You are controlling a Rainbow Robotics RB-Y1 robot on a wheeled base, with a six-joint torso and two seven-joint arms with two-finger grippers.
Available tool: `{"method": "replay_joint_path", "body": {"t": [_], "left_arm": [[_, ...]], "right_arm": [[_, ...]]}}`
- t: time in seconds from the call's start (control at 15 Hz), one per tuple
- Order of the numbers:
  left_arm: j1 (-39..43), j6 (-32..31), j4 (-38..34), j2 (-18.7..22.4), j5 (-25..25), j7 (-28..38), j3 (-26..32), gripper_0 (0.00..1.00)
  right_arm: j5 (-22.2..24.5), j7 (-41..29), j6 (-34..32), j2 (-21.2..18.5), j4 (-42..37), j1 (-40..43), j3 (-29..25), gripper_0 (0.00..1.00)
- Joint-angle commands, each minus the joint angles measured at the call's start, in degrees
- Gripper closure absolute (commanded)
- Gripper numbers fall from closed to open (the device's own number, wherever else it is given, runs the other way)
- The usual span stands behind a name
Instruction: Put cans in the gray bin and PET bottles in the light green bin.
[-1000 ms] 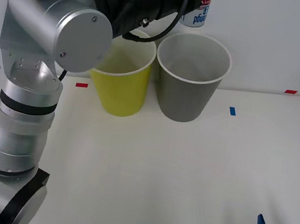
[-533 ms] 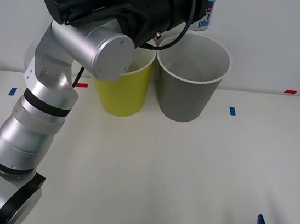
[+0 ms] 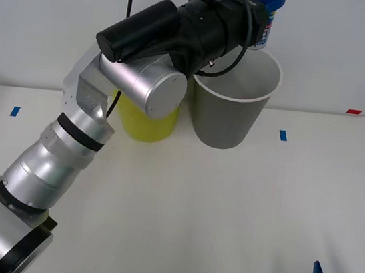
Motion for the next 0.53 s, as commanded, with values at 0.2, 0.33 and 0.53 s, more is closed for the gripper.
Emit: {"method": "replay_joint_path", "body": {"t": [0.2, 0.33, 0.53], "left_arm": [[0.0, -2.6, 3.1, -0.5, -1.2, -0.9, -0.9, 1.00], [0.0, -4.3, 4.1, -0.3, -1.9, -1.1, -1.8, 1.00], [0.0, -7.2, 6.0, -0.6, -2.5, -1.3, -2.4, 1.00]], "right_arm": [[0.0, 0.0, 0.0, 0.0, 0.0, 0.0, 0.0, 0.00], [0.0, 0.0, 0.0, 0.0, 0.0, 0.0, 0.0, 0.00], [0.0, 0.0, 0.0, 0.0, 0.0, 0.0, 0.0, 0.00]]}}
